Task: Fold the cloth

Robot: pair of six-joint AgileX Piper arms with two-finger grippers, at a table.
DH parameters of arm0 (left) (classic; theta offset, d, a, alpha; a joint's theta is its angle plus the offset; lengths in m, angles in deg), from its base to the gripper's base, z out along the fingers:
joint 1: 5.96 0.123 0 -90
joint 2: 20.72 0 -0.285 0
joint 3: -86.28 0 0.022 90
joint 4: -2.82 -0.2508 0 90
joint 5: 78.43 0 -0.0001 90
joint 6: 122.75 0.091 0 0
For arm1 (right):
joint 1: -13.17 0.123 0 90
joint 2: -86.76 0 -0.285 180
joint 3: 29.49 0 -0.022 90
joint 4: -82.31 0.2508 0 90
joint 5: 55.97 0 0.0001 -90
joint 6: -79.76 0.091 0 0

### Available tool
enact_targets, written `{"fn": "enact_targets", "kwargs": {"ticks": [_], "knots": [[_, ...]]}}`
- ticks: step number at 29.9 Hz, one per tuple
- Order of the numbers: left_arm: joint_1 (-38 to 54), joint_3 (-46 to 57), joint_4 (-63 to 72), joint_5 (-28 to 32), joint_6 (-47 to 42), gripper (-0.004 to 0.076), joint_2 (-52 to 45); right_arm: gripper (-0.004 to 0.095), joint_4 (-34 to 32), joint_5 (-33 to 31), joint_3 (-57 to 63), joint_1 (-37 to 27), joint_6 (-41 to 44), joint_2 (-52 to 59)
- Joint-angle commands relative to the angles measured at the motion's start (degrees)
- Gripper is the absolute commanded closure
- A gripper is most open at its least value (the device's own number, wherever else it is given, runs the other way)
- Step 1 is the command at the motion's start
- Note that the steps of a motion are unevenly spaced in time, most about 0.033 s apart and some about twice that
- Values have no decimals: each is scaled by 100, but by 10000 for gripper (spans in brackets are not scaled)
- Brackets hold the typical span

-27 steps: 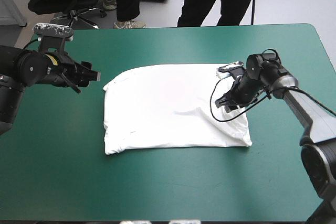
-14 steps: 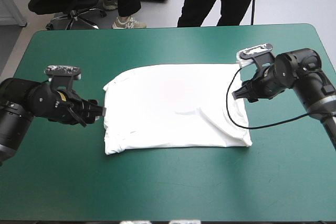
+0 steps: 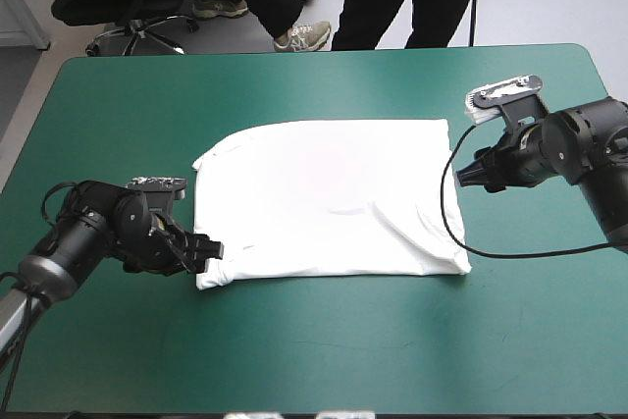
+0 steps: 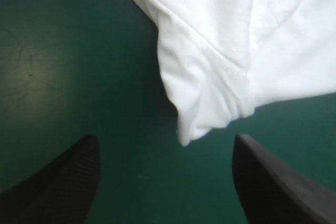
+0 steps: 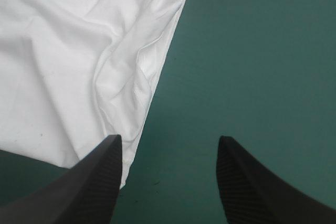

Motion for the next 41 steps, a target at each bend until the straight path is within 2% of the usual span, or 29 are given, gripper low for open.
{"fn": "enact_targets", "kwargs": {"ticks": [1,12,18,24,31,36,41], "knots": [[-38,-49,64,408,-198,215,243,394,-88,296,-77,10,13,184],[-38,-49,264,893,-205,224,1200,394,-62,841,845,-75,43,184],[-267,-49,315,941,-192,288,1578,395,108,961,1323,-75,57,243],[-412,-49,267,1102,-192,381,1693,395,348,1025,1617,-75,83,511],[-412,-49,209,1240,-174,600,1693,394,576,1029,2055,-34,5,762],[-412,-49,185,1293,-164,722,1693,394,780,1109,2334,98,-192,686],[-412,-49,185,1304,-164,741,1693,394,802,1173,2506,122,-181,332]]}}
